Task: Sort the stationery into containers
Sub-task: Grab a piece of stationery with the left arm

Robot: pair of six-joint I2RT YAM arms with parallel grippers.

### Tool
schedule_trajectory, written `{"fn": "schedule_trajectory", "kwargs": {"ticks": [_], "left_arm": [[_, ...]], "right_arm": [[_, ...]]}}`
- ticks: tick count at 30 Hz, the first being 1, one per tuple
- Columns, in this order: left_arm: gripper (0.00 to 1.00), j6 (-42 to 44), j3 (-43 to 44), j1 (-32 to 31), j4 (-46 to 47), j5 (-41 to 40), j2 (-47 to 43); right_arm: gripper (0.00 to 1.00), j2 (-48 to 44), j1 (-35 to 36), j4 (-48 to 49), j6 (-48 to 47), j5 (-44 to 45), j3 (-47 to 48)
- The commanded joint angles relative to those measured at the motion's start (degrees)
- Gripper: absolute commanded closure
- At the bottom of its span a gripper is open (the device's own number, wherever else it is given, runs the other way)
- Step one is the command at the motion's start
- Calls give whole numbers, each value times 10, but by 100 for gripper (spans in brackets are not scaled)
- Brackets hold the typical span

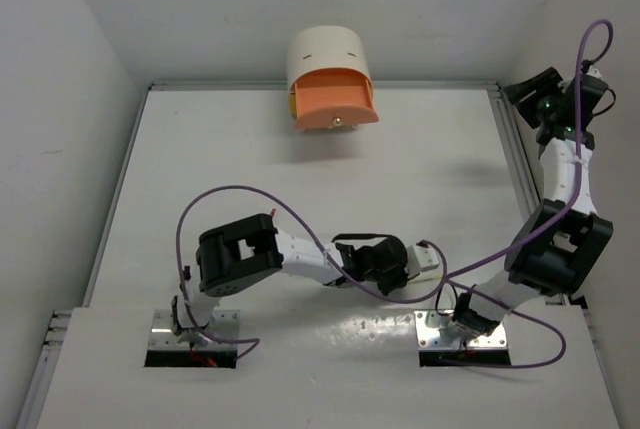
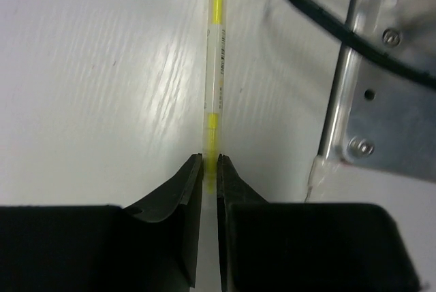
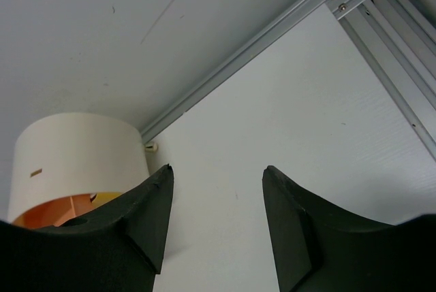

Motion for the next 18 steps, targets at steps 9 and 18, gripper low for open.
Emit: {"fn": "schedule_trajectory", "kwargs": {"ticks": [9, 18], "left_arm": [[88, 23, -77, 118, -194, 40, -75], [66, 115, 15, 184, -356, 58, -43]], "right_arm": [[45, -8, 0, 19, 2, -13, 33], [45, -21, 0, 5, 0, -24, 24]]}}
